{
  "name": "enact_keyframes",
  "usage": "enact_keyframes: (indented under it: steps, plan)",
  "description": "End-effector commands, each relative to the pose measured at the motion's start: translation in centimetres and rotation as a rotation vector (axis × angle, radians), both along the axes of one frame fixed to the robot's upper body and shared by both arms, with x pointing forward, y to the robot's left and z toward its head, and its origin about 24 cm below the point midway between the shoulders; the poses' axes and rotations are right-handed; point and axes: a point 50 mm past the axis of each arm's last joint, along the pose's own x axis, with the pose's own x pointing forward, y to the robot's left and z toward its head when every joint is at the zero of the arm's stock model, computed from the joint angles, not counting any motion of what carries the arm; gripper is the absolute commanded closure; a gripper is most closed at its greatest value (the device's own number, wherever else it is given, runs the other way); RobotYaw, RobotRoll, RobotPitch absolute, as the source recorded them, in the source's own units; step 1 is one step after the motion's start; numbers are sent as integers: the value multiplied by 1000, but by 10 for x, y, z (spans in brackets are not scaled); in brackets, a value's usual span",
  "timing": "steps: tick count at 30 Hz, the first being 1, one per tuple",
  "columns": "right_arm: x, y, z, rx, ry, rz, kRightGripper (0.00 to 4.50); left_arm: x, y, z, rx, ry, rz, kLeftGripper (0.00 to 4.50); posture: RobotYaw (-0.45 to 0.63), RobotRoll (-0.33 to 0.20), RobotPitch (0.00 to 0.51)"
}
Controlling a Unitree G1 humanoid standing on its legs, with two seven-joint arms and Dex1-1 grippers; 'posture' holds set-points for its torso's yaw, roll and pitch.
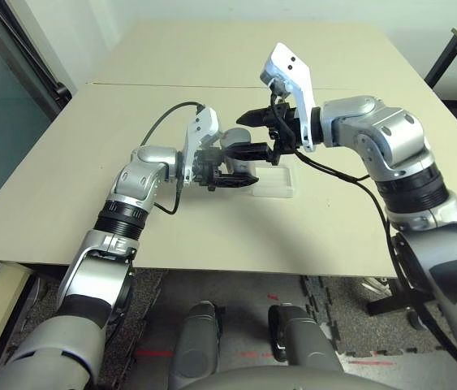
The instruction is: Pour the medicine from the bottle into the box.
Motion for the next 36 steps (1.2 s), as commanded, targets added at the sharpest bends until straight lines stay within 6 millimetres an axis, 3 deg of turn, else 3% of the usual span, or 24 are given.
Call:
enact_keyframes:
  steps: [1, 8, 22, 29, 36]
  plan:
    - [-1, 0, 8, -14, -27, 0, 1921, -1, -4, 2, 22, -15, -27, 1835, 45, 0, 78]
    - [-2, -2, 17, 7, -13, -17, 1921, -1, -3, -2, 35, -13, -28, 1835, 41, 0, 78]
    - [25, -11, 47, 134, -67, -269, 1921, -7, -5, -14, 50, 6, -43, 1842, 37, 0, 72]
    - [35, -16, 45, 150, -85, -365, 1921, -8, -5, -16, 49, 15, -40, 1842, 36, 0, 78]
    - [53, -38, 26, 155, -124, -571, 1921, 10, 4, -4, -39, -48, 146, 1842, 35, 0, 80]
